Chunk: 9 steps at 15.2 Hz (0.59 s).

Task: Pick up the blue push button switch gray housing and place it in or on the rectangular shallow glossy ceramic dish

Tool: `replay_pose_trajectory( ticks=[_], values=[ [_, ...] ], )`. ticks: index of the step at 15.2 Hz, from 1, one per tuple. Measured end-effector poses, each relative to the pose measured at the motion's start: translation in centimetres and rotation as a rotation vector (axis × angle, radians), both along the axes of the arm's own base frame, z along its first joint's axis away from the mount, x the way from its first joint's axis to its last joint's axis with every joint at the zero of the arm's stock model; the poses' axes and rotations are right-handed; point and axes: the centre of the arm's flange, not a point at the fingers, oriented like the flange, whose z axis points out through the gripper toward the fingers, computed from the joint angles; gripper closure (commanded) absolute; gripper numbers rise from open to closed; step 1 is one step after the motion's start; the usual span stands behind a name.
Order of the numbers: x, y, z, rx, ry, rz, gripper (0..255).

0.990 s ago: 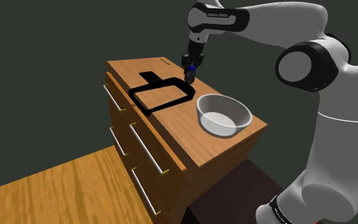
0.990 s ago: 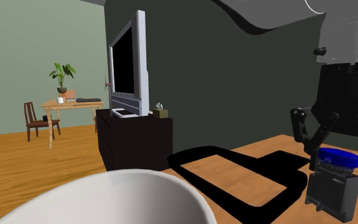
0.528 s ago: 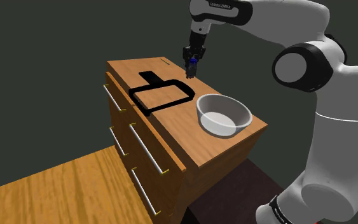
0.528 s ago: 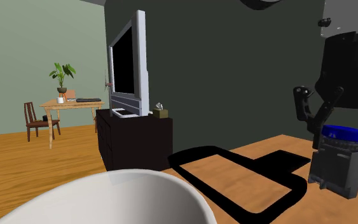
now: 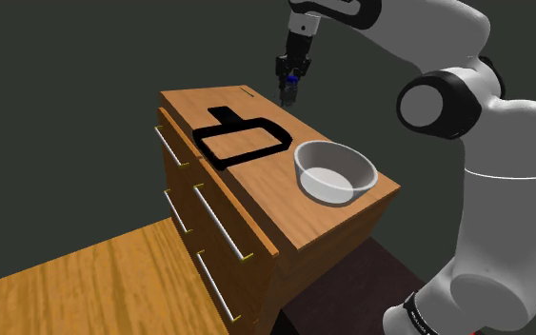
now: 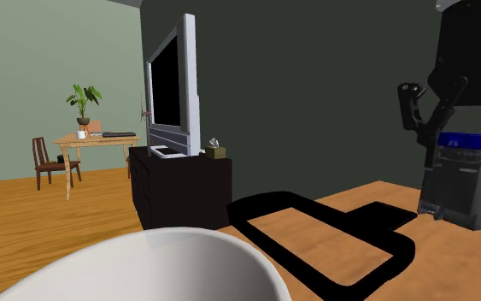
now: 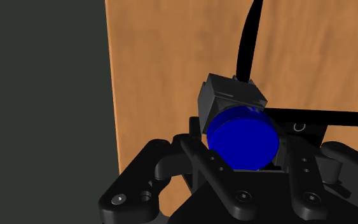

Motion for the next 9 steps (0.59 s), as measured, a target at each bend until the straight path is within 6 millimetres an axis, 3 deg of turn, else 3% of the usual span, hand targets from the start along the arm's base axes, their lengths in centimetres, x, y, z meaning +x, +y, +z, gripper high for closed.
replay_pose_trajectory(
  ticks=[4,9],
  values=[
    [-0.1,0.7,1.7,0.0,0.0,0.0,255],
    [-1.1,6.2,2.9,0.0,0.001,0.001,255]
  ],
)
